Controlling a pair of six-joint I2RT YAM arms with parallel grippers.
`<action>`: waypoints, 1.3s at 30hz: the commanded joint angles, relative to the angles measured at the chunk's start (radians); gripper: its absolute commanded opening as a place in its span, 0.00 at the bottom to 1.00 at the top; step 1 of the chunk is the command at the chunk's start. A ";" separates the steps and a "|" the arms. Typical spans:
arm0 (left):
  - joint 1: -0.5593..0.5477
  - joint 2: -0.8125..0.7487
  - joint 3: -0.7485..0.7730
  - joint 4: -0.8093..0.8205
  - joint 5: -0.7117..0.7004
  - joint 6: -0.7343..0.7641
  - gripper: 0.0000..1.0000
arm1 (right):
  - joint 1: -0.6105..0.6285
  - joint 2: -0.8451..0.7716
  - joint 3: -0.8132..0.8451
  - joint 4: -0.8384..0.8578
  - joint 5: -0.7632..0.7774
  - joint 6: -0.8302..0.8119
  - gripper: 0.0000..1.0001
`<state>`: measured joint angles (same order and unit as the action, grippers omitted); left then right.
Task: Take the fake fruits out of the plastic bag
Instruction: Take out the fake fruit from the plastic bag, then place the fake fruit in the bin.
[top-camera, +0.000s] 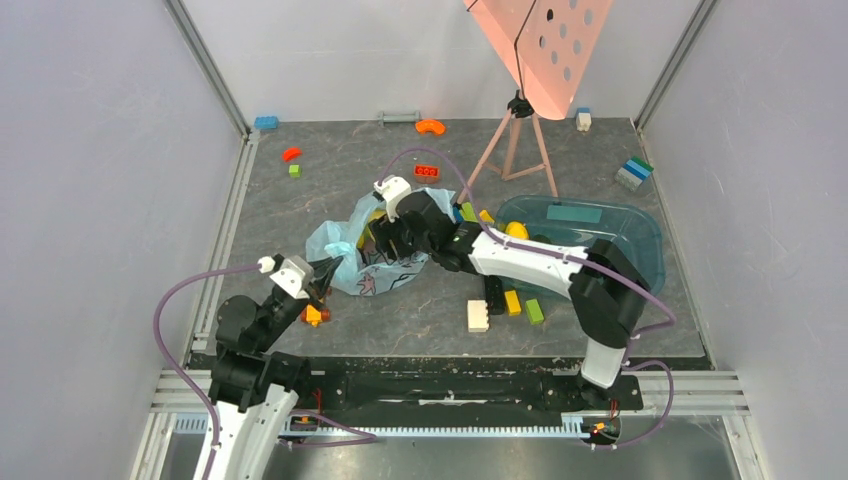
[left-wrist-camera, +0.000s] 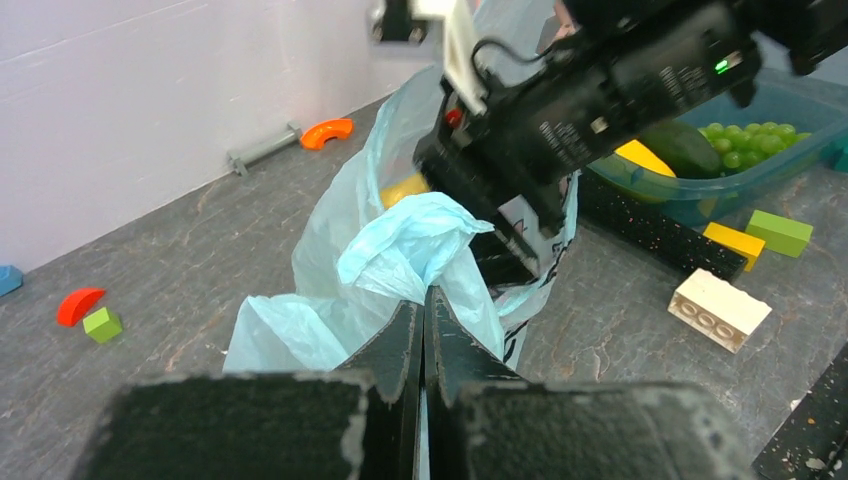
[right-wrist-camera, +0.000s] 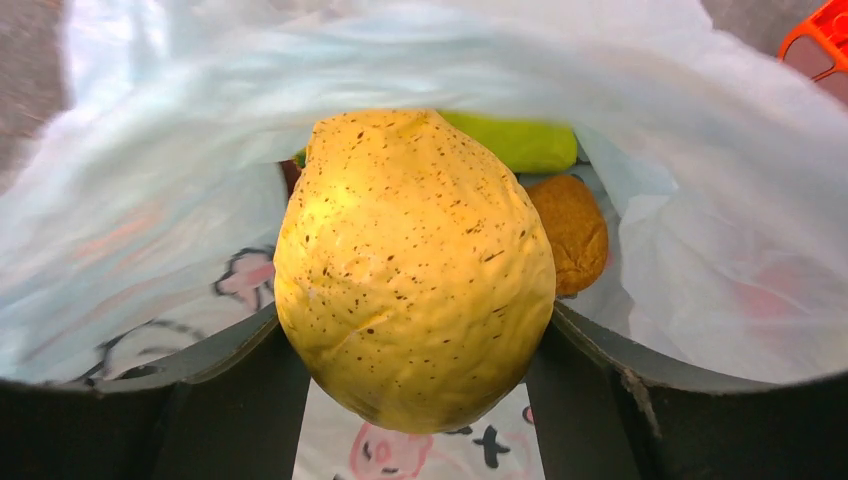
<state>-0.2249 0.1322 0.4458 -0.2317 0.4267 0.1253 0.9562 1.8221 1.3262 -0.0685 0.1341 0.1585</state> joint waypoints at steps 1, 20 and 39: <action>-0.001 0.034 0.020 0.011 -0.056 -0.033 0.02 | -0.002 -0.092 -0.018 -0.013 -0.066 0.011 0.55; -0.001 0.092 0.031 0.035 -0.131 -0.077 0.02 | -0.001 -0.445 -0.189 -0.125 -0.268 0.043 0.57; -0.001 0.101 0.011 0.047 -0.160 -0.100 0.02 | -0.005 -0.917 -0.349 -0.380 0.057 0.125 0.59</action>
<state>-0.2249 0.2188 0.4511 -0.2218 0.2874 0.0746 0.9573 0.9970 1.0298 -0.3428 -0.0143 0.2302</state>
